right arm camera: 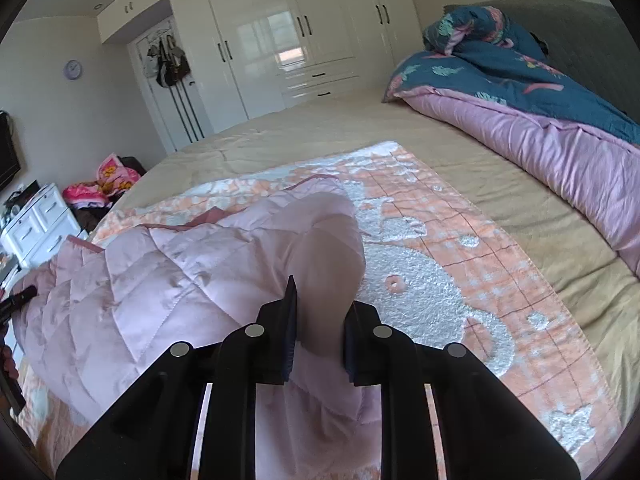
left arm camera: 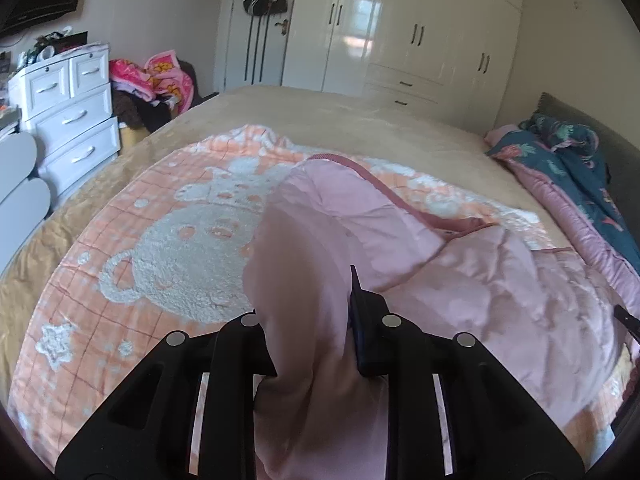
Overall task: Fold large clothes
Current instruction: 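Grasp the side edge of the pink jacket with both tools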
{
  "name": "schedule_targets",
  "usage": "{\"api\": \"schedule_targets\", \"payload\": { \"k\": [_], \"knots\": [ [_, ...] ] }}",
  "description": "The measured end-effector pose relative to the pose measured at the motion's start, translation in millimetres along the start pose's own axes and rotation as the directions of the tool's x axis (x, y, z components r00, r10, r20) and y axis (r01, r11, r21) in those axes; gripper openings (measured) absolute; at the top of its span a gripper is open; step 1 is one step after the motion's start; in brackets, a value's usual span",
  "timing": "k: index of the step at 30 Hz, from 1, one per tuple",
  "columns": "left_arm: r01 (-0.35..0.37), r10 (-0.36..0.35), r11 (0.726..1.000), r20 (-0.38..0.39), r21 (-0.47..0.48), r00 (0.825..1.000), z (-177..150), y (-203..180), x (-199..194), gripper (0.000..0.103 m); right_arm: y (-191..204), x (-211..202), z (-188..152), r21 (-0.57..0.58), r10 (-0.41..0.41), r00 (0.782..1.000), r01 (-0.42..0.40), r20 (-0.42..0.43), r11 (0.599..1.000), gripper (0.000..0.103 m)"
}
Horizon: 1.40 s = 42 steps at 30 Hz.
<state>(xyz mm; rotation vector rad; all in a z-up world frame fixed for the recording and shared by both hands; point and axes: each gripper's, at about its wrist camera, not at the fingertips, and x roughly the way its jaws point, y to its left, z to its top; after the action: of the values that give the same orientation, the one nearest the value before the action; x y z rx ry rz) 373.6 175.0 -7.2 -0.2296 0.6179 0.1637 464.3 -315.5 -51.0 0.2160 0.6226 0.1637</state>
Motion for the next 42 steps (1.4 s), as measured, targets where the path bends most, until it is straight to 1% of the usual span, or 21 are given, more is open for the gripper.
{"api": "schedule_targets", "payload": {
  "k": [5, 7, 10, 12, 15, 18, 19, 20, 21, 22, 23, 25, 27, 29, 31, 34, 36, 39, 42],
  "knots": [
    [-0.029, 0.029, 1.0, -0.02, 0.0, 0.999, -3, 2, 21, 0.016, -5, 18, -2, 0.007, -0.023, 0.999, 0.023, -0.037, 1.0, 0.017],
    [-0.027, 0.027, 1.0, -0.027, -0.009, 0.999, -4, 4, 26, 0.016, -7, 26, -5, 0.005, -0.037, 0.998, 0.037, -0.053, 0.999, 0.017],
    [-0.029, 0.029, 0.999, -0.045, -0.018, 0.999, -6, 6, 37, 0.016, -13, 35, -10, 0.031, -0.033, 0.996, 0.035, -0.08, 0.999, 0.017],
    [-0.038, 0.037, 0.999, -0.056, -0.015, 0.998, -7, 4, 42, 0.016, -12, 40, -13, 0.027, -0.043, 0.995, 0.046, -0.092, 0.999, 0.017],
    [-0.057, 0.057, 0.998, -0.082, 0.002, 0.995, -13, 3, 53, 0.018, -11, 45, -19, 0.024, -0.054, 0.992, 0.057, -0.111, 0.998, 0.017],
    [-0.061, 0.06, 0.998, -0.099, -0.011, 0.993, -18, 8, 60, 0.021, -10, 44, -18, 0.012, -0.057, 0.991, 0.059, -0.12, 0.998, 0.021],
    [-0.066, 0.064, 0.998, -0.103, -0.016, 0.993, -17, 8, 58, 0.024, -10, 41, -18, 0.007, -0.064, 0.991, 0.065, -0.116, 0.998, 0.026],
    [-0.071, 0.069, 0.997, -0.104, -0.015, 0.992, -17, 8, 57, 0.025, -9, 38, -17, 0.005, -0.074, 0.99, 0.075, -0.117, 0.997, 0.047],
    [-0.082, 0.08, 0.997, -0.103, -0.011, 0.991, -16, 7, 56, 0.031, -10, 35, -16, 0.01, -0.081, 0.99, 0.083, -0.118, 0.996, 0.059],
    [-0.089, 0.088, 0.996, -0.107, -0.006, 0.99, -16, 7, 54, 0.04, -11, 30, -16, 0.02, -0.092, 0.99, 0.094, -0.106, 0.995, 0.079],
    [-0.091, 0.09, 0.996, -0.116, -0.006, 0.989, -15, 6, 51, 0.044, -11, 25, -15, 0.034, -0.089, 0.992, 0.092, -0.09, 0.995, 0.089],
    [-0.081, 0.078, 0.997, -0.117, -0.02, 0.99, -15, 5, 44, 0.06, -11, 15, -13, 0.06, -0.057, 0.996, 0.061, -0.07, 0.996, 0.092],
    [-0.077, 0.073, 0.997, -0.111, -0.025, 0.991, -14, 3, 35, 0.069, -6, 5, -11, 0.057, -0.036, 0.997, 0.04, -0.062, 0.998, 0.095],
    [-0.076, 0.074, 0.997, -0.099, -0.015, 0.992, -13, -1, 23, 0.072, -1, -5, -10, 0.038, -0.039, 0.998, 0.041, -0.039, 0.998, 0.097],
    [-0.078, 0.077, 0.997, -0.089, -0.015, 0.993, -12, -5, 12, 0.082, 5, -17, -10, 0.024, -0.04, 0.999, 0.041, -0.018, 0.999, 0.097],
    [-0.066, 0.064, 0.998, -0.078, -0.025, 0.995, -16, -6, -7, 0.087, 8, -31, -10, 0.029, -0.025, 1.0, 0.025, 0.003, 0.999, 0.099],
    [-0.069, 0.067, 0.997, -0.078, -0.023, 0.995, -19, -6, -18, 0.091, 9, -37, -9, 0.036, -0.02, 1.0, 0.019, 0.009, 0.999, 0.099],
    [-0.078, 0.077, 0.997, -0.074, -0.014, 0.994, -23, -7, -30, 0.094, 7, -43, -12, 0.057, -0.013, 1.0, 0.013, 0.009, 0.998, 0.099],
    [-0.08, 0.078, 0.996, -0.065, -0.025, 0.995, -33, -7, -40, 0.094, -1, -47, -21, 0.103, -0.021, 1.0, 0.022, -0.011, 0.994, 0.099]
  ]
}}
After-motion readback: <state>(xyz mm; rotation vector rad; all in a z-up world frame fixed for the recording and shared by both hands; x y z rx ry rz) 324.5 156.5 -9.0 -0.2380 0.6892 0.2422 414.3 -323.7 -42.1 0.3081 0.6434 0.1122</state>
